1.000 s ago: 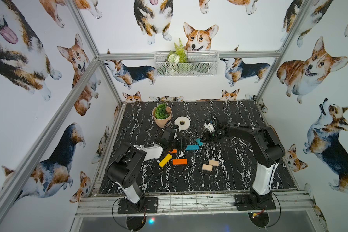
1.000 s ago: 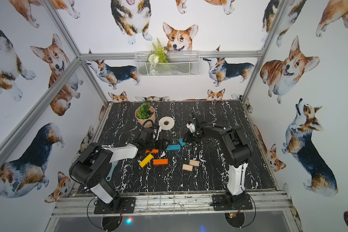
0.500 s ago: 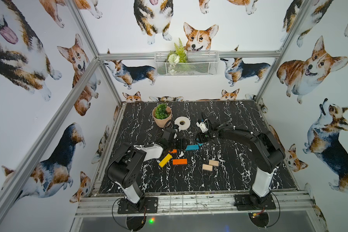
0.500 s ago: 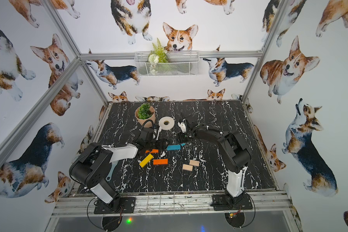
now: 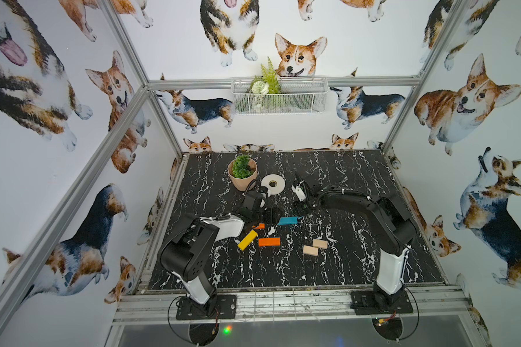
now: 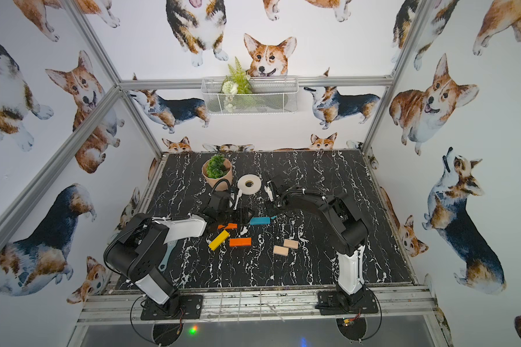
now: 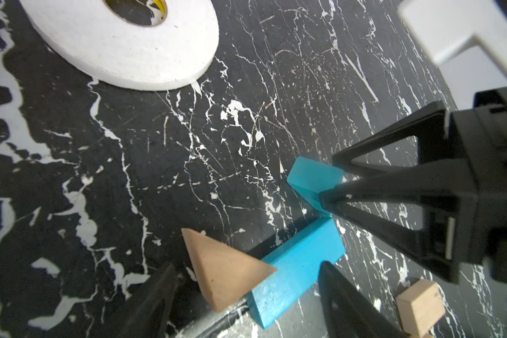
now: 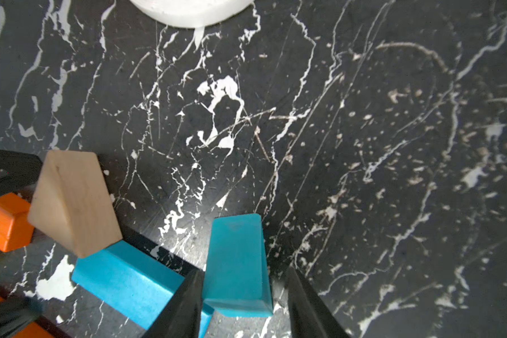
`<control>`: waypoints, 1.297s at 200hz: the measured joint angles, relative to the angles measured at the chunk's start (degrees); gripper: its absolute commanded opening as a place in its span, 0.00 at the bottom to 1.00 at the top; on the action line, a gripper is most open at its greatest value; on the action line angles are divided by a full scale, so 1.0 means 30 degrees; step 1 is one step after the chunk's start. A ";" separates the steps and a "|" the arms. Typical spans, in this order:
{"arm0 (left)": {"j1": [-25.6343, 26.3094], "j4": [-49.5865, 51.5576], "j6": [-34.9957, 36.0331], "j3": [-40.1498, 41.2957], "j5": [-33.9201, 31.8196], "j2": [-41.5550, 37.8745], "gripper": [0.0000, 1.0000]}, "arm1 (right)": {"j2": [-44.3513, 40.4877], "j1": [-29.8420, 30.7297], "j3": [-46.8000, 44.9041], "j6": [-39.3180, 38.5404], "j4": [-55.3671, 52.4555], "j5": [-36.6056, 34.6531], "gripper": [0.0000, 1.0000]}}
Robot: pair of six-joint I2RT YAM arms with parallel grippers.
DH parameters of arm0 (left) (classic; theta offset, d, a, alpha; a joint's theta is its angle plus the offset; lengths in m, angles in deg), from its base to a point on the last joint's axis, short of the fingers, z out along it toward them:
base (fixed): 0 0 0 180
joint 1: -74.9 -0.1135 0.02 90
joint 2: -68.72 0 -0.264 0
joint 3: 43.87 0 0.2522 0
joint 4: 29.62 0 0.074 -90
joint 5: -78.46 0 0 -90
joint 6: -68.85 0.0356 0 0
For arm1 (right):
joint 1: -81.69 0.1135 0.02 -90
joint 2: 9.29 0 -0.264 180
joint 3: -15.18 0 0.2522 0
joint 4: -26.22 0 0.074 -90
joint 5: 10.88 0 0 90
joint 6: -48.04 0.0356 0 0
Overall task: Assemble a carrot with building blocks
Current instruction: Pick up the building block from the center of the board.
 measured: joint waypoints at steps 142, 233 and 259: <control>-0.0029 0.0000 0.0000 0.0000 0.0000 0.0000 0.80 | -0.0459 -0.2331 -0.1115 0.1384 0.1661 0.6594 0.22; -0.0029 -0.0576 -0.0066 0.0328 0.0430 -0.0219 0.80 | 0.0976 -0.3876 -0.1698 0.3585 0.4058 1.2036 0.21; -0.0029 -0.0998 -0.0058 0.0692 0.0816 -0.0882 0.80 | 0.0998 -0.4116 -0.1916 0.3934 0.4699 1.2852 0.21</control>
